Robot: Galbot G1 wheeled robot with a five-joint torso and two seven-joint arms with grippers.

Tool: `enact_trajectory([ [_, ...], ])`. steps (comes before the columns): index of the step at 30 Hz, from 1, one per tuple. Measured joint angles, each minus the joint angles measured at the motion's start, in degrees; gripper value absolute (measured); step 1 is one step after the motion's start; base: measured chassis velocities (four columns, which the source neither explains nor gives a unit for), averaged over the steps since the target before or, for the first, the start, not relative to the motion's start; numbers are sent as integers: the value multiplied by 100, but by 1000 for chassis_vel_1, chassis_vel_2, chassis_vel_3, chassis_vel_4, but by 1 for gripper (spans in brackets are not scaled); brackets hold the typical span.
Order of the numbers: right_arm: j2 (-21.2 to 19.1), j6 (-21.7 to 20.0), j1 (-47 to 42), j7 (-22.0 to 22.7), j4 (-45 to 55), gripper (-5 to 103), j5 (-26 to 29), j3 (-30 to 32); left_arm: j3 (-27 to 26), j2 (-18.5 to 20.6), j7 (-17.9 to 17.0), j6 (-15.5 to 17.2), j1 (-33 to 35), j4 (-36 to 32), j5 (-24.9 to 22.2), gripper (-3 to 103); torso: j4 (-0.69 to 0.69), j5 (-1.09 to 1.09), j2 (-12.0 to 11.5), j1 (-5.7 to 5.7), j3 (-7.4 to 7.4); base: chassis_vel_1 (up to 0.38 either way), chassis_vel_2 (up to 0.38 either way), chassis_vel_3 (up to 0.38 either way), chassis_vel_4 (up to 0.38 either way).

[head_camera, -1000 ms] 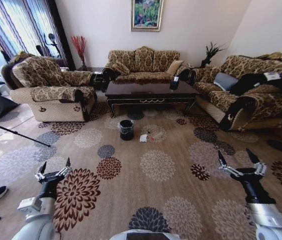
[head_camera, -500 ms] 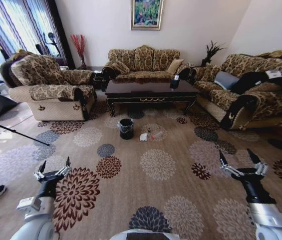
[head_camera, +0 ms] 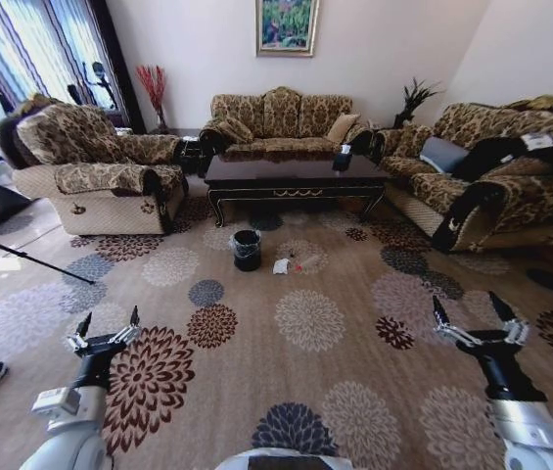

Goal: Move to the front of the table and pick up the trash from the floor, then place it into the trash bin.

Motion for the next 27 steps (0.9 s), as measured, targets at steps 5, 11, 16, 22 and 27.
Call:
enact_trajectory([
  [5, -7, 5, 11, 14, -23, 100, 8, 1, 33, -28, -7, -2, -18, 40, -125, 100, 0, 0, -170, -70, -100, 0, 0, 0, 0],
  [11, -8, 6, 30, 14, -41, 100, 9, -8, 38, -43, -11, -5, -41, 84, -130, 100, 1, 0, -297, -125, -172, 0, 0, 0, 0],
  [16, -8, 6, 46, 16, -61, 100, 9, -13, 35, -43, -11, -14, -62, 105, -137, 100, 1, 0, -388, -166, -221, 0, 0, 0, 0],
  [22, 6, 6, 47, 49, -105, 100, 42, -58, 45, -47, -25, 13, -103, 190, -130, 100, 1, 0, -531, -230, -298, 0, 0, 0, 0],
  [27, 2, -27, -62, 173, 15, 100, 226, -63, 23, -34, -85, 261, -73, 6, -377, 100, 0, 0, -663, -284, -377, 0, 0, 0, 0],
])
